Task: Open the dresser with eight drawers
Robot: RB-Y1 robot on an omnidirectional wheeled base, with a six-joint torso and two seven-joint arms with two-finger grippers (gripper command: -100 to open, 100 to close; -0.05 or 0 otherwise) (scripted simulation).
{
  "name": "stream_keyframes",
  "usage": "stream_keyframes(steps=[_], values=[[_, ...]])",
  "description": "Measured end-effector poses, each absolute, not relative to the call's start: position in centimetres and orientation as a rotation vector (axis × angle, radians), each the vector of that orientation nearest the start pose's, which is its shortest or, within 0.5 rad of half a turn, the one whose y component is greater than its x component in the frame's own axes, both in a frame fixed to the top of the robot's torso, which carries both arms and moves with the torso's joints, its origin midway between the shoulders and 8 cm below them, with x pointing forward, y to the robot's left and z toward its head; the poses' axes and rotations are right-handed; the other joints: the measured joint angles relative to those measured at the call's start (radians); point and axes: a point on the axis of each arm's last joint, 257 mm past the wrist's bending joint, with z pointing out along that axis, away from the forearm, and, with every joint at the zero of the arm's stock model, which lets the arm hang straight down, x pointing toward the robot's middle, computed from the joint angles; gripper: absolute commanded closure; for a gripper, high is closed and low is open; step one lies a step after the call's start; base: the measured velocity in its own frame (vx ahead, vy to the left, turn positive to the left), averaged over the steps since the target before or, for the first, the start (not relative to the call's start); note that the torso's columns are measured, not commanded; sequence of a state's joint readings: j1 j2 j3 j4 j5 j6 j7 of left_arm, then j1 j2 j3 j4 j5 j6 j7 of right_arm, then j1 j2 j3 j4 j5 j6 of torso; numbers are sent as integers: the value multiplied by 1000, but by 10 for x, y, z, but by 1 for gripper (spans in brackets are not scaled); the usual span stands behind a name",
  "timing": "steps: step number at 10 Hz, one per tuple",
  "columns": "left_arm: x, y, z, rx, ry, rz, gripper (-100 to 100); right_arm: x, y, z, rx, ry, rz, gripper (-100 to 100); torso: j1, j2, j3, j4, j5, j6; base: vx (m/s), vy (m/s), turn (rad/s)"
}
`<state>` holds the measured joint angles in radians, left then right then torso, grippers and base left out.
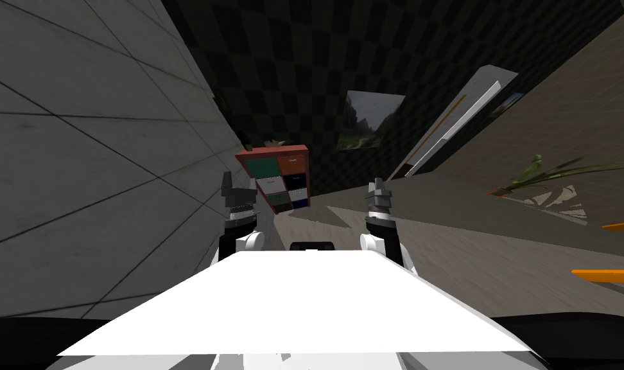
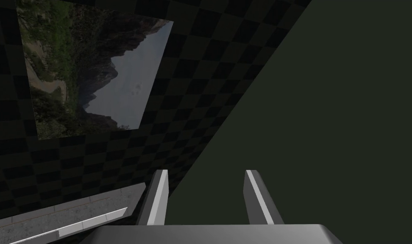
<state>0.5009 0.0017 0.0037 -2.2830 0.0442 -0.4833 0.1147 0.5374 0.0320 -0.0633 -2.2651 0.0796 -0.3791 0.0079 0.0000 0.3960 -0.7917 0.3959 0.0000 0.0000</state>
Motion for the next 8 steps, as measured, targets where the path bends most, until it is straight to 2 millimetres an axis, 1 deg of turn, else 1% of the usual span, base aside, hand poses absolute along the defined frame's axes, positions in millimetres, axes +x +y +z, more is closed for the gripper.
stream_keyframes(steps=[3,4,5,8], values=[[345,286,23,-739,561,-1429,0,358,-307,-19,760,742,1122,0,0,222,-443,221,0,0,0,0,0],[345,286,23,-739,561,-1429,-100,358,-307,-19,760,742,1122,0,0,295,-590,295,0,0,22,-5,-3],[347,284,20,-728,583,-1428,-100,358,-307,-19,761,743,1122,0,0,328,-660,328,0,0,45,-3,-5],[354,279,8,-697,661,-1417,-100,358,-307,-19,761,743,1122,0,0,340,-685,341,0,0,75,-5,-6]])
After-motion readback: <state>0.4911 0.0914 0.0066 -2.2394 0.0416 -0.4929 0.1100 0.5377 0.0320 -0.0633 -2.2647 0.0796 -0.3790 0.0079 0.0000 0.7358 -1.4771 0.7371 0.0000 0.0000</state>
